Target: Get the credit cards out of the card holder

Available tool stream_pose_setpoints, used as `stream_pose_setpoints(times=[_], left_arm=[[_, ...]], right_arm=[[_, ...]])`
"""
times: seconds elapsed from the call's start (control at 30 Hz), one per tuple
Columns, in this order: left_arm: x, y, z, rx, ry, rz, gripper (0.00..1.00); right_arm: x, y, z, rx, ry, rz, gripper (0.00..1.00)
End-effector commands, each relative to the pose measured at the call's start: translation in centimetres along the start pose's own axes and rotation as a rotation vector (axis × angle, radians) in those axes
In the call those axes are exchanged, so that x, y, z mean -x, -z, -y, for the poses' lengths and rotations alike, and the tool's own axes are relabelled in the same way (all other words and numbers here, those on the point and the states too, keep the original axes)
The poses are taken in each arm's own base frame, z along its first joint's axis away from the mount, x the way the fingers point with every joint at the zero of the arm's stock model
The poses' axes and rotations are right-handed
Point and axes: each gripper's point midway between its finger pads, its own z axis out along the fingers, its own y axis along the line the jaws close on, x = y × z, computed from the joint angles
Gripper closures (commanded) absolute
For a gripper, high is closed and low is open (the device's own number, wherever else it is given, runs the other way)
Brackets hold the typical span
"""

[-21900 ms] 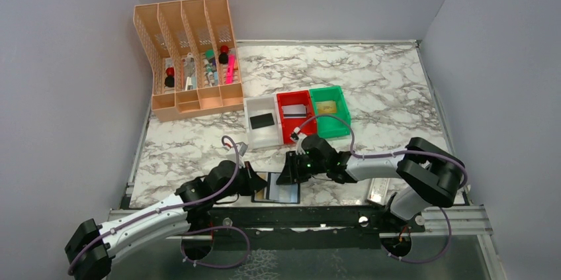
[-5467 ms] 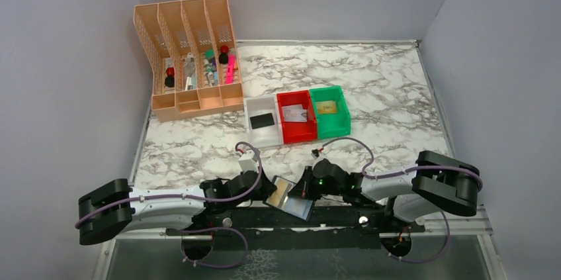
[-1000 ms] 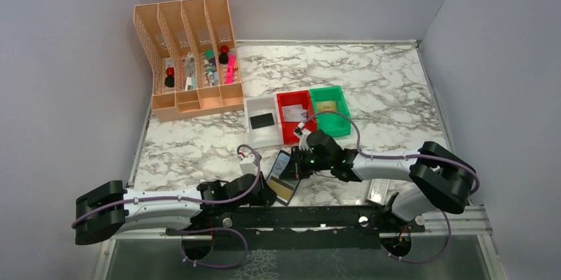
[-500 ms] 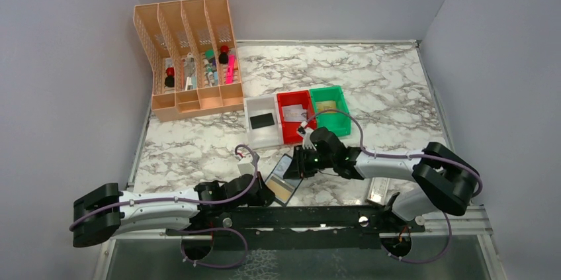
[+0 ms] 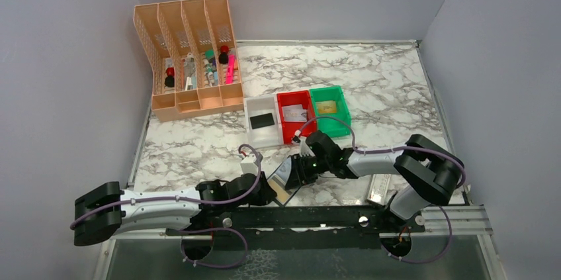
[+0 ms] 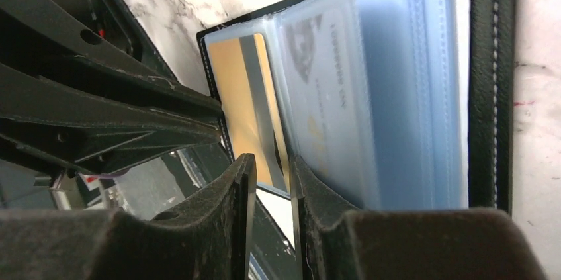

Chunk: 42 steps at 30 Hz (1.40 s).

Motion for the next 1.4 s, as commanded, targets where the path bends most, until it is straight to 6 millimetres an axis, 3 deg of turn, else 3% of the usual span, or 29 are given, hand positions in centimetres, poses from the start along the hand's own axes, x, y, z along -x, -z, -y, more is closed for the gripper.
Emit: stream_pose_setpoints(times=[0.0,0.23,0.43,0.7,1.23,1.37], left_arm=[[0.0,-0.4,-0.8,0.041,-0.045,0.001,0.79],[-2.2,-0.9,-2.8,0.103,-0.01,-0.074,0.9],[-2.2,-1.0,-2.9,0.107,-0.009,-0.071,0.94],[-2.5,-0.9,-3.8,0.137,-0.012,-0.078,0.98],[-2.6,-0.4,-5.1,0.18,-0.01,-0.074,1.0],[-2.4,-0.3,-4.7,0.161,-0.012,-0.068,1.0]], right_arm=[[-1.5,-0.3,-0.8,0.094,-0.045,-0.045,0.71],[-1.2,-0.7,-1.7,0.158,-0.137,-0.021,0.8],[-0.5,-0.5,-2.7,0.203,-0.153,0.005,0.99],[1.0,0.9,-1.4,0.079,-0.138,0.106,0.99],[2.8,3.1,1.4,0.001,-0.155,0.165,0.99],[2.6,3.1,1.0,0.029,-0.113,0.141,0.95]])
